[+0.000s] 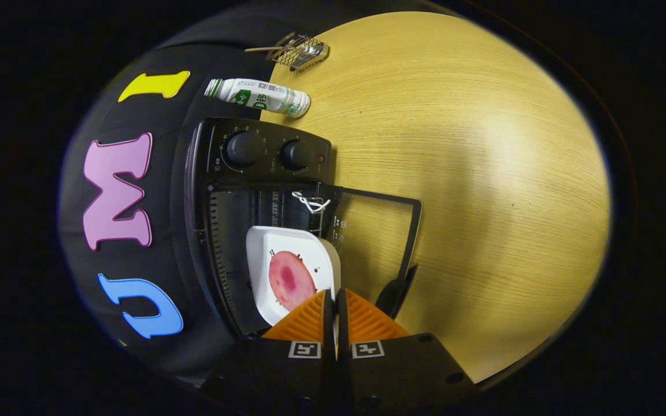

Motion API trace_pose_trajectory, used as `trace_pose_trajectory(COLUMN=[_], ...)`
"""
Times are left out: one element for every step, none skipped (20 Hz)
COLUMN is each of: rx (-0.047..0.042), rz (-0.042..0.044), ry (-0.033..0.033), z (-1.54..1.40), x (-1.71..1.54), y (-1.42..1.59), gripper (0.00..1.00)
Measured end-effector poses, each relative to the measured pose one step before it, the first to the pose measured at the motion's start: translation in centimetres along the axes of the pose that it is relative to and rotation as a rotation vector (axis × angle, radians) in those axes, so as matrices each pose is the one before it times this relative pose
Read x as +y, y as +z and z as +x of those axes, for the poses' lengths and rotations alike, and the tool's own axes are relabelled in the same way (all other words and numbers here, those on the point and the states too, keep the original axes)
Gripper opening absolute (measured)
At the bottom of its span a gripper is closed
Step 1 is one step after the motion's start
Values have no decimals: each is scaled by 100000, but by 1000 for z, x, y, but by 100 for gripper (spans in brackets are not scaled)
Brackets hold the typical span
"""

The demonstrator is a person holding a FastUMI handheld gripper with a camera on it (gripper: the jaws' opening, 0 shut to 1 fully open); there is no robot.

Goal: Open the toaster oven, put the food inside, and close the toaster oven door.

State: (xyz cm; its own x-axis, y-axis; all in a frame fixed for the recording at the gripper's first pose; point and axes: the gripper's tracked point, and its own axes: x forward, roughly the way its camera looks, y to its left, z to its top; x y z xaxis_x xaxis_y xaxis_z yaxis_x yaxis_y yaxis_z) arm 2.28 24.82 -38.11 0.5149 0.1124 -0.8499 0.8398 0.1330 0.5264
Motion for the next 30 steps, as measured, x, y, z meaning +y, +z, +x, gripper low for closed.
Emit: trace_pose_trajectory(rx=[-1720,-1076,-1436,-1270,-310,-173,-100,-490,-303,-901,-277,-314,-259,-384,-69,39,255,563,564,1022,1233,1399,2811,2502,2017,1009,133,2159,2160,3671], rz=[2000,2294,2134,2068,980,463,666,1153,560,296,-476,327,841,795,195,131,275,285,98,428,550,1448,1946,1040,-456,-1336,-1777,-2050,-2576,-4218], ry=[-750,-291,-838,-31,277,548,282,339,237,421,138,56,11,641,1052,666,391,298,629,589,561,1314,2566,321,-544,-384,113,-416,568,-2009], z=[604,670,567,609,678,751,422,585,244,426,263,391,373,221,259,263,103,165,-43,-41,-1,508,-722,434,-741,-583,-852,-939,-1066,-1405], x=[359,415,245,519,513,511,299,366,329,431,219,133,68,257,193,149,103,113,14,159,-45,247,459,83,-175,-110,-57,-130,-85,-566], y=[-3,-72,-84,19,-118,-64,-155,-53,-115,12,-76,-118,-118,43,-12,53,37,2,-16,-3,91,-283,-340,-248,-111,160,127,-42,-261,-329], gripper=[5,5,5,5,5,5,5,5,5,5,5,5,5,5,5,5,5,5,5,7,7,9,10,22,31,49,56,65,69,87])
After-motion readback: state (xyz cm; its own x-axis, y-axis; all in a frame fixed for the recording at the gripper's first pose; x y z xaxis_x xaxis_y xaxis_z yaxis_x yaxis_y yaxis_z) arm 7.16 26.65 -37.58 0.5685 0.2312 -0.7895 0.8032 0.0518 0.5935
